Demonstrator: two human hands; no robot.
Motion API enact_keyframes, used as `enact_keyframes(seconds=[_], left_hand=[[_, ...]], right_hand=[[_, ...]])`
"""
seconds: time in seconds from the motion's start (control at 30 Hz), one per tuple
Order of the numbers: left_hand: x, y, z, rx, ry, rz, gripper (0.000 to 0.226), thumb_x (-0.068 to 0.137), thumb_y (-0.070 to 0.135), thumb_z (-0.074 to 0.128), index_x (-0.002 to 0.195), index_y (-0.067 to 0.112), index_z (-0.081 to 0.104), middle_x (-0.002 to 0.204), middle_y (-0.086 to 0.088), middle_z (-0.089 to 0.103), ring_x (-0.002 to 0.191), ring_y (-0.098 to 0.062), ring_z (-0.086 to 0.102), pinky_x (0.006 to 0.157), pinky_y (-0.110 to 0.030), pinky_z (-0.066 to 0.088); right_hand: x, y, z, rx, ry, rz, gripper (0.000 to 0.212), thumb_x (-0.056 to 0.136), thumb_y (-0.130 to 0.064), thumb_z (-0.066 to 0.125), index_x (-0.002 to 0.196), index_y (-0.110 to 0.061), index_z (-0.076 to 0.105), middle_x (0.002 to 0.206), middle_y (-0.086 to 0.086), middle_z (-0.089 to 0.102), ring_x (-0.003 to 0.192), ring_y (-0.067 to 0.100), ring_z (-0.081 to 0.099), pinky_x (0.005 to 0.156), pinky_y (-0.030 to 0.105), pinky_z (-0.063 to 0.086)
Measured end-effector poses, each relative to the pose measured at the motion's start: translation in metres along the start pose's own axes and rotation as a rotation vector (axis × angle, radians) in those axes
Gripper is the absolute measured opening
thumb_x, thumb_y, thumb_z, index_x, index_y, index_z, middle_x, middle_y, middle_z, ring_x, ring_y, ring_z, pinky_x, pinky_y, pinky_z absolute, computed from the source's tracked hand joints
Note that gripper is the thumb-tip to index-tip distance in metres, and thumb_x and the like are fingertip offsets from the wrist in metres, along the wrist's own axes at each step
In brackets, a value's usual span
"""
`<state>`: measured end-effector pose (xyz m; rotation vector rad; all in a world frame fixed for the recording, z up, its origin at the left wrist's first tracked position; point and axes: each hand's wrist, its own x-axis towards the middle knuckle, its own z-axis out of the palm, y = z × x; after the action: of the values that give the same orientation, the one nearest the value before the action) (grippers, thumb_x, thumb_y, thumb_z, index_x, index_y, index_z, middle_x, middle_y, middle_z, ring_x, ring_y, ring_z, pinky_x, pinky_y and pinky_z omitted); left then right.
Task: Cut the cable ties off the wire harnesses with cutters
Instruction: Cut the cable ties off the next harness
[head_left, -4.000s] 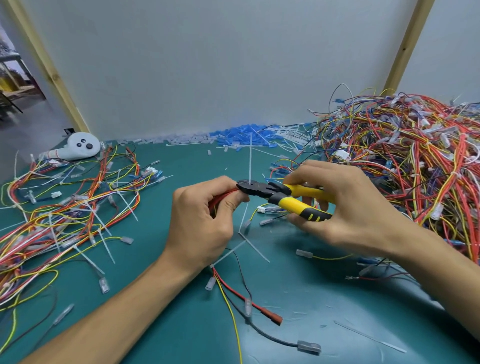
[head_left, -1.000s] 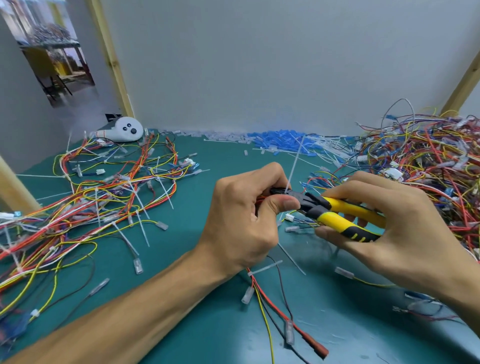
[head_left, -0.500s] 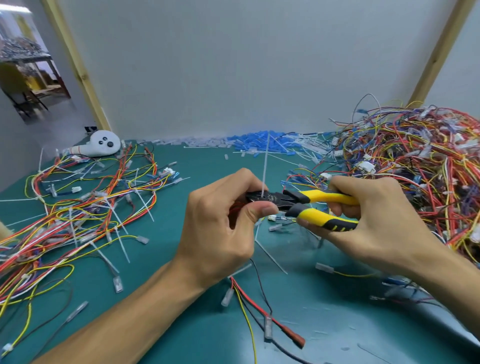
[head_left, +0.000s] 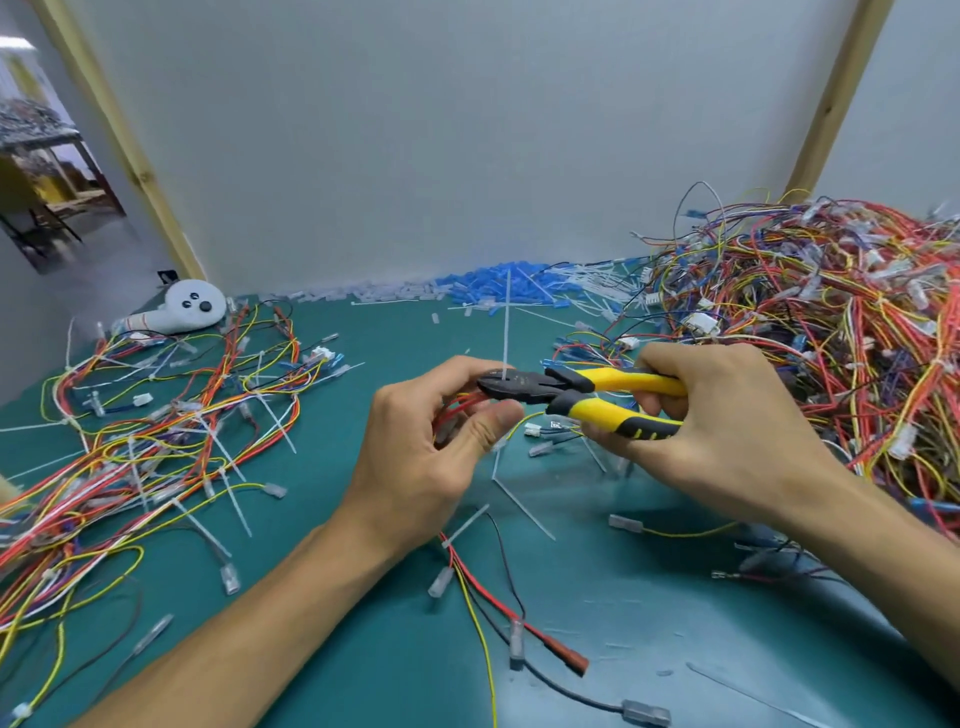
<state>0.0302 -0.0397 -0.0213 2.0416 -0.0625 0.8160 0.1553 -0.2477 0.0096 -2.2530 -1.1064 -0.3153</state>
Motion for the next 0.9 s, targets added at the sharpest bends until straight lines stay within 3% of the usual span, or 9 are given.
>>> enact_keyframes(seconds=[0.1,0.2,0.33,0.5,0.7,0.9], left_hand=[[0.001,-0.005,0.0,0.045,-0.015,-0.005,0.015,0.095,0.027,0.066,0.094,0.015,0.076,0.059,0.003,0.057,0.052,-0.006,0.041,0.053,-0.019,0.03],[0.001,-0.007,-0.001,0.058,-0.011,0.003,0.016,0.097,0.025,0.064,0.098,0.013,0.075,0.06,0.006,0.056,0.05,-0.004,0.042,0.053,-0.015,0.03],[0.004,-0.01,-0.001,-0.059,0.067,-0.066,0.018,0.099,0.026,0.06,0.1,0.014,0.074,0.061,0.003,0.055,0.048,-0.005,0.043,0.05,-0.014,0.032],[0.003,-0.007,-0.001,0.068,0.12,0.015,0.016,0.099,0.023,0.059,0.088,0.015,0.068,0.058,0.005,0.051,0.048,-0.008,0.041,0.051,-0.02,0.029],[0.002,-0.002,-0.001,0.171,0.192,0.084,0.013,0.096,0.011,0.063,0.084,0.01,0.069,0.057,0.004,0.051,0.051,-0.012,0.045,0.053,-0.017,0.03],[0.001,0.003,-0.001,0.19,0.193,0.102,0.013,0.094,0.007,0.064,0.082,0.009,0.069,0.055,0.001,0.051,0.051,-0.014,0.045,0.052,-0.02,0.031]], right_hand=[[0.0,0.001,-0.002,-0.002,-0.008,0.016,0.054,0.073,-0.057,0.083,0.063,-0.019,0.047,0.051,-0.002,0.046,0.052,0.023,0.044,0.052,0.039,0.037],[0.001,0.003,-0.001,0.049,-0.038,0.085,0.06,0.07,-0.067,0.081,0.063,-0.017,0.048,0.054,-0.003,0.045,0.055,0.022,0.043,0.054,0.04,0.037],[0.004,0.003,0.0,0.146,-0.161,0.22,0.071,0.059,-0.087,0.061,0.073,-0.017,0.063,0.06,-0.001,0.054,0.059,0.022,0.047,0.061,0.042,0.04],[-0.001,0.001,-0.002,0.209,-0.235,0.14,0.065,0.066,-0.088,0.061,0.098,-0.032,0.058,0.088,0.0,0.072,0.081,0.025,0.065,0.08,0.049,0.056],[0.0,0.002,0.0,0.131,-0.14,0.011,0.059,0.073,-0.083,0.059,0.103,-0.033,0.057,0.092,-0.008,0.065,0.085,0.016,0.06,0.077,0.046,0.052],[0.001,0.005,0.002,0.068,-0.088,-0.051,0.056,0.074,-0.08,0.061,0.111,-0.039,0.052,0.092,-0.014,0.056,0.084,0.002,0.053,0.072,0.035,0.042]])
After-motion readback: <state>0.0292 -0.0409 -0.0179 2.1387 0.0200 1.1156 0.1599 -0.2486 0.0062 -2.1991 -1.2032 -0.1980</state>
